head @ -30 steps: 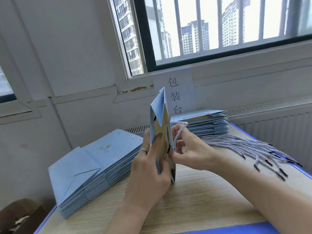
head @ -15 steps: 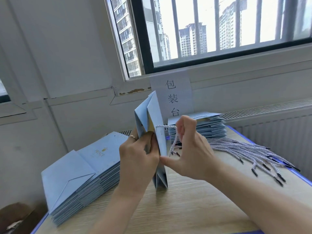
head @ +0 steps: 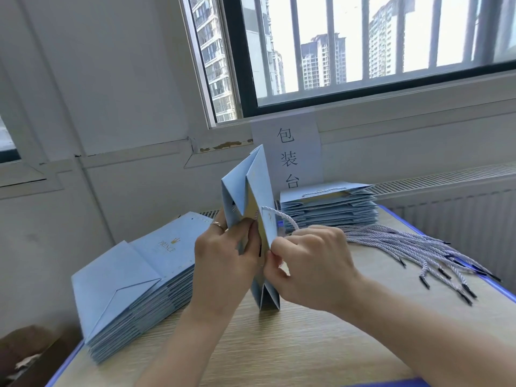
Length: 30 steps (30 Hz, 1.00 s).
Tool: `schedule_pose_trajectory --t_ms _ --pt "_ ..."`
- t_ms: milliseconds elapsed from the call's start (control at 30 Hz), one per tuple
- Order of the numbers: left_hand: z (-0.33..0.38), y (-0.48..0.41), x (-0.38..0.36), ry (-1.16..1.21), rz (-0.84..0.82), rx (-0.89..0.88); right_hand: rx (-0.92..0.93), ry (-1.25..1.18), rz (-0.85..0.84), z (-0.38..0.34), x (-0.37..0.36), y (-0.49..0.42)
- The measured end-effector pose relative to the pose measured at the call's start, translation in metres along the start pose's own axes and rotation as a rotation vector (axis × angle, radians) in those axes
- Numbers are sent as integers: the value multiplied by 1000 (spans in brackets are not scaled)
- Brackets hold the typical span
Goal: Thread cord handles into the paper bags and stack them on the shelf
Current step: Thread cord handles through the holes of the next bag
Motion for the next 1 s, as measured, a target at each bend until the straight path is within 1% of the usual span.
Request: schedule_pose_trajectory --t_ms 100,167,300,400,567,733,800,900,1000 --pt "-6 7 -3 -37 -66 51 -21 -23 4 2 0 0" --pt "-11 13 -5 -12 -113 97 -28 -40 2 3 1 -1" --pt "-10 14 -4 -24 -162 83 -32 -67 -23 4 2 -2" --pt "-5 11 1 -30 -166 68 -41 -85 -40 5 3 -2" --pt "4 1 11 -10 -124 19 -44 -91 -74 5 2 -3" --pt "10 -4 3 -2 -108 12 -51 -81 -73 5 3 -3" --pt "6 0 0 -14 -92 33 -45 -83 -75 5 2 -2" --pt "0 8 -3 24 -104 111 -35 -92 -92 6 0 0" --pt "-2 10 -3 27 -117 101 -31 -100 -94 6 -2 0"
Point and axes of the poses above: each hand's wrist, its own y-axis away from the middle knuckle, its own x-axis out of the back of the hand, z = x × y, the point moved 3 cm from there along -y, towards the middle knuckle, and after that the axes turned 6 degrees about z, right-handed, at the moved point
